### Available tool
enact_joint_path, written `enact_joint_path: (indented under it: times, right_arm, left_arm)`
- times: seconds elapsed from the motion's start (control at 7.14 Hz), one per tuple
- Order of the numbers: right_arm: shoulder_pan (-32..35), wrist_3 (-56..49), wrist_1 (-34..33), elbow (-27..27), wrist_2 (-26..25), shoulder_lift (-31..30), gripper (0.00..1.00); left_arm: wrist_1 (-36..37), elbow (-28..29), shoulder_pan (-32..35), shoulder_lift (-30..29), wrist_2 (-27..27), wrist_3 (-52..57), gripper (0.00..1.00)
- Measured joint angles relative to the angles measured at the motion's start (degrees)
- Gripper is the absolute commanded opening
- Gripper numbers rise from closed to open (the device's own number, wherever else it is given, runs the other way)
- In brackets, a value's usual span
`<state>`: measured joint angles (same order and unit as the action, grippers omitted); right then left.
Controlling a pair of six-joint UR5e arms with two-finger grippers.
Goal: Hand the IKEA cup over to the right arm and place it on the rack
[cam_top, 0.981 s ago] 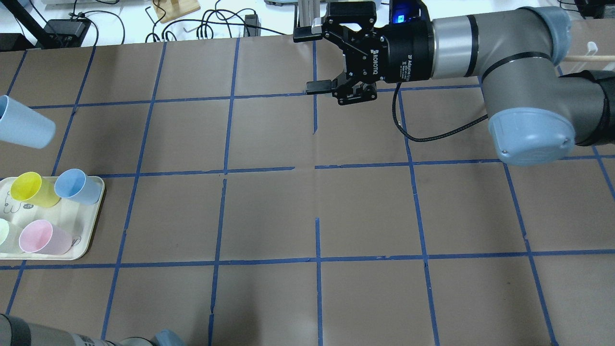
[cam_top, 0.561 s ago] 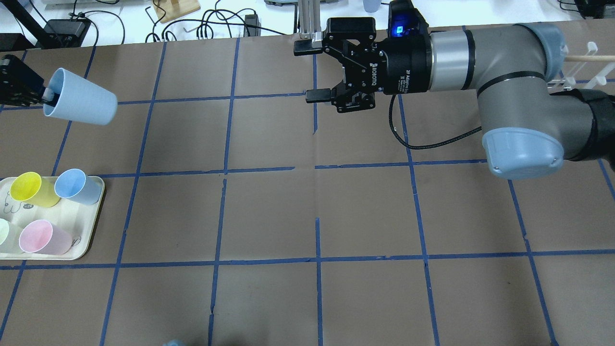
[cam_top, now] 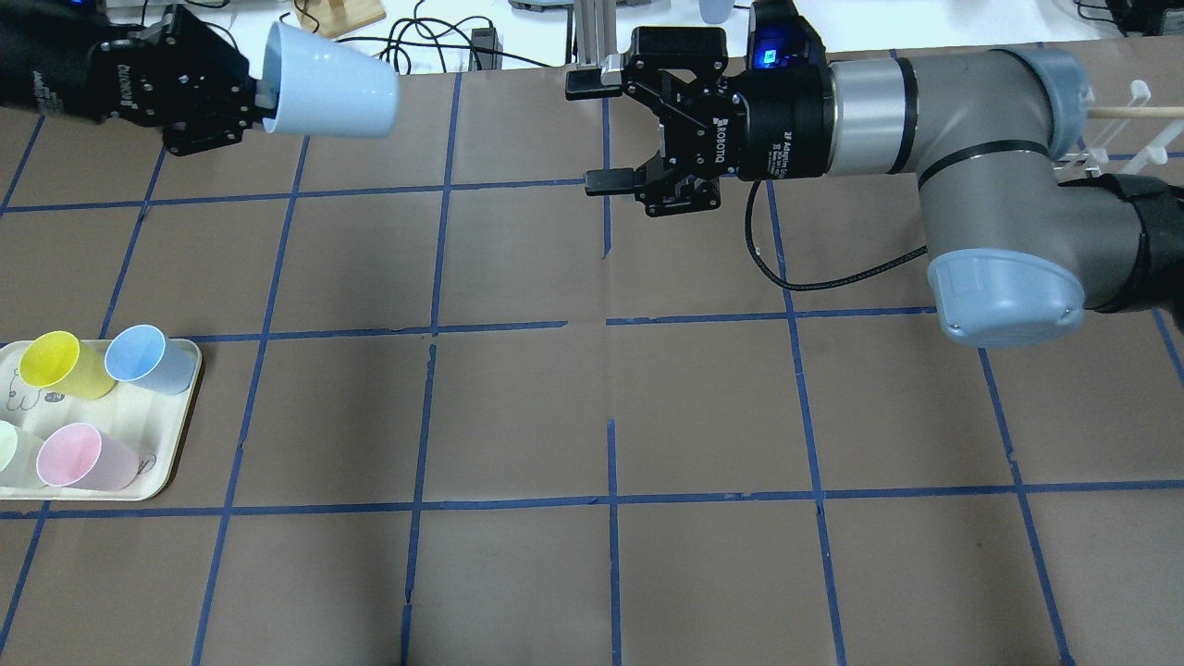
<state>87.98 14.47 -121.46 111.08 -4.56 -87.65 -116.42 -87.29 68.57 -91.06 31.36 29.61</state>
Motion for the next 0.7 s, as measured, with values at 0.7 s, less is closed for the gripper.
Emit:
enact_joint_path:
  times: [0.7]
  right_arm:
    - [-0.1, 4.9, -0.1, -0.5, 2.1, 0.2, 1.0]
  left_arm:
    - [-0.4, -5.2, 7.6, -0.6, -10.6, -0.1, 0.0]
